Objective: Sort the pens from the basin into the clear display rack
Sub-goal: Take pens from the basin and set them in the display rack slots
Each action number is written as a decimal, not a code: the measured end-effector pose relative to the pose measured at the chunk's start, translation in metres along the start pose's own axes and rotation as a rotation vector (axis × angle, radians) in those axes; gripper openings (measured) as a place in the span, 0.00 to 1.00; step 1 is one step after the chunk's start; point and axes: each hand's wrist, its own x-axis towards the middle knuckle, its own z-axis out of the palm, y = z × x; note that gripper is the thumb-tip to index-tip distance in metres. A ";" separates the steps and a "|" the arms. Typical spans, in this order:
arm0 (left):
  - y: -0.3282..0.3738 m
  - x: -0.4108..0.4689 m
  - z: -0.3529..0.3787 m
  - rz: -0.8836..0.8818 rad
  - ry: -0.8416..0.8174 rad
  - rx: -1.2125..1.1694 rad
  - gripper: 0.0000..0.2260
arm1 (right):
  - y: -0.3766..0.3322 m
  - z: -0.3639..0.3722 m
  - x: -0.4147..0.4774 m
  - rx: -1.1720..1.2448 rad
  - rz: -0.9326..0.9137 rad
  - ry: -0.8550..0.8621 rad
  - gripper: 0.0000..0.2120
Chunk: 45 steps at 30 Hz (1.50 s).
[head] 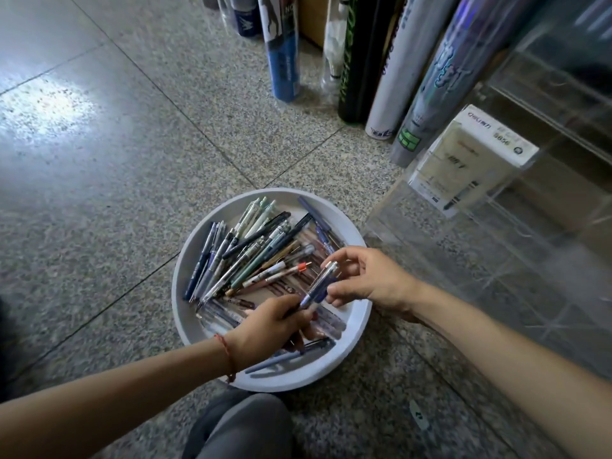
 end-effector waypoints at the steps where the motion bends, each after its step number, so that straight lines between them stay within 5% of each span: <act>1: 0.005 -0.001 0.004 -0.047 -0.030 -0.115 0.07 | -0.002 -0.002 -0.005 0.023 -0.008 0.001 0.13; 9: 0.045 -0.011 0.016 -0.178 -0.184 -0.406 0.09 | -0.021 -0.016 -0.037 -0.087 -0.113 0.066 0.10; 14: 0.100 -0.013 0.011 -0.047 -0.263 -0.131 0.09 | -0.057 -0.021 -0.079 -0.230 -0.347 0.225 0.06; 18: 0.176 0.007 0.019 0.151 -0.262 0.195 0.30 | -0.103 -0.042 -0.141 -0.311 -0.591 0.357 0.09; 21: 0.249 0.010 0.050 0.197 -0.399 0.075 0.20 | -0.136 -0.071 -0.195 -0.279 -0.755 0.551 0.10; 24: 0.309 -0.001 0.091 0.339 -0.300 0.027 0.08 | -0.146 -0.097 -0.232 -0.322 -0.883 0.733 0.09; 27: 0.334 0.006 0.125 0.430 -0.235 0.042 0.10 | -0.145 -0.118 -0.260 -0.387 -0.880 0.880 0.11; 33: 0.344 0.006 0.173 0.500 -0.183 0.014 0.10 | -0.147 -0.136 -0.299 -0.327 -0.808 0.899 0.18; 35: 0.352 0.006 0.176 0.524 -0.171 -0.010 0.11 | -0.152 -0.139 -0.307 -0.194 -0.807 0.867 0.12; 45: 0.359 -0.001 0.174 0.409 -0.366 -0.503 0.17 | -0.168 -0.155 -0.318 -0.052 -0.812 0.880 0.10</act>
